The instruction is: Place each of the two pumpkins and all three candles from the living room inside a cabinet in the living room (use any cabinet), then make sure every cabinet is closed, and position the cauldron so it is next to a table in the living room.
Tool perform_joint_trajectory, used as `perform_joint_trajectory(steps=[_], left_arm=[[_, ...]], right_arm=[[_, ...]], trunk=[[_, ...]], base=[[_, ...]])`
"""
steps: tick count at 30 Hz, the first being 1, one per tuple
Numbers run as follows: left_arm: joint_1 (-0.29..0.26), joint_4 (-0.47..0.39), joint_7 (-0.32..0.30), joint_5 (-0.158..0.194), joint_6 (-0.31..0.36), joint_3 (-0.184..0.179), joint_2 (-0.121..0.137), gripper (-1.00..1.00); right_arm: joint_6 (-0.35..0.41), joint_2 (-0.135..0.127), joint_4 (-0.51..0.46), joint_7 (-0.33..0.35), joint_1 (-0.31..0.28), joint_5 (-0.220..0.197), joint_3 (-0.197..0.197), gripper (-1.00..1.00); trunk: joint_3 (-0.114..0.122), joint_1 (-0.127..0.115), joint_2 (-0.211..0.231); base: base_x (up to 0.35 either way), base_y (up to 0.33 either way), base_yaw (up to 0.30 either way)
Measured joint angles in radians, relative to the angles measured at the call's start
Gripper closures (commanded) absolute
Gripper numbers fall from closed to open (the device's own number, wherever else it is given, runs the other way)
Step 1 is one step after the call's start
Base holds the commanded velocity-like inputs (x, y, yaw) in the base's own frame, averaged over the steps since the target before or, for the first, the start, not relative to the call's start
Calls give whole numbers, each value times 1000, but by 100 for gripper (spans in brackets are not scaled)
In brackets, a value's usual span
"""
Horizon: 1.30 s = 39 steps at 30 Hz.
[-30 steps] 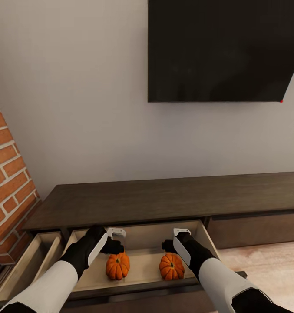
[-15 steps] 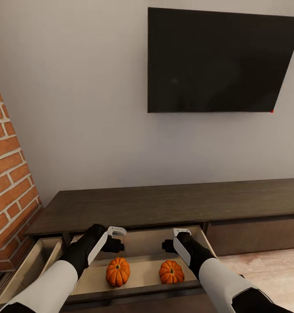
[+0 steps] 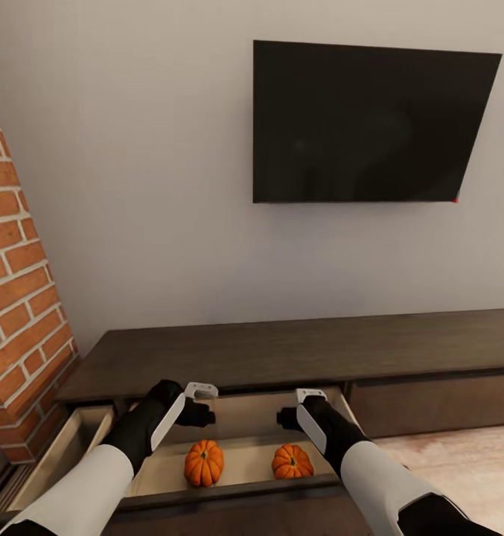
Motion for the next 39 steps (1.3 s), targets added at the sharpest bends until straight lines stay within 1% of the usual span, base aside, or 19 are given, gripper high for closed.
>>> perform_joint_trajectory(steps=[4, 8, 11, 15, 16, 18, 22, 29, 33, 34, 36, 38, 39], left_arm=[[2, -19, 0, 0, 9, 0, 0, -100], [5, -105, 0, 0, 33, 0, 0, -100], [6, -132, 0, 0, 38, 0, 0, -100], [6, -167, 0, 0, 40, 2, 1, -100], [7, -197, 0, 0, 41, 2, 2, -100], [7, -232, 0, -1, 43, 3, 4, -100], [8, -254, 0, -2, 43, 4, 5, -100], [8, -263, 1, -2, 41, 7, 7, -100], [10, -291, 3, -2, 40, 10, 22, -100], [11, -305, 3, -2, 40, 15, 27, -100], [13, -329, 4, -2, 40, 39, 31, -100], [13, -351, 4, -2, 40, 75, 34, -100], [13, -354, 4, -2, 40, 82, 34, -100]], right_arm=[[0, 0, -45, 4, 3, 0, -1, -100], [0, -2, -92, 5, 4, -1, -1, -100], [1, -3, -112, 5, 5, -1, 0, -100], [4, -3, -192, 6, 11, -1, 2, -100], [8, -3, -229, 5, 12, -1, 3, -100], [11, -3, -256, 5, 13, -1, 4, -100], [12, -4, -270, 5, 14, -1, 4, -100], [12, -4, -275, 5, 14, -1, 4, -100], [12, -5, -275, 6, 14, -1, -4, -100], [12, -5, -275, 6, 14, -1, -8, -100], [12, -5, -275, 6, 14, -1, -11, -100], [12, -5, -275, 6, 14, -1, -13, -100], [12, -5, -275, 6, 14, -1, -13, -100]], trunk=[[13, -15, 28], [25, -31, 56], [35, -42, 77], [47, -58, 105], [50, -62, 112], [56, -69, 126], [69, -84, 154], [91, -111, 203], [103, -126, 231], [107, -130, 238], [113, -138, 252], [119, -145, 266], [122, -149, 273]], base=[[-207, 0, 0], [-149, 0, 0], [-79, 0, 0], [-18, 0, 0], [-5, 0, 0], [-98, 0, 0], [-182, 0, 0], [-185, 0, 0], [-304, 0, 0], [-318, 0, 0], [-324, 0, 0], [-320, 0, 0], [-254, 0, 0]])
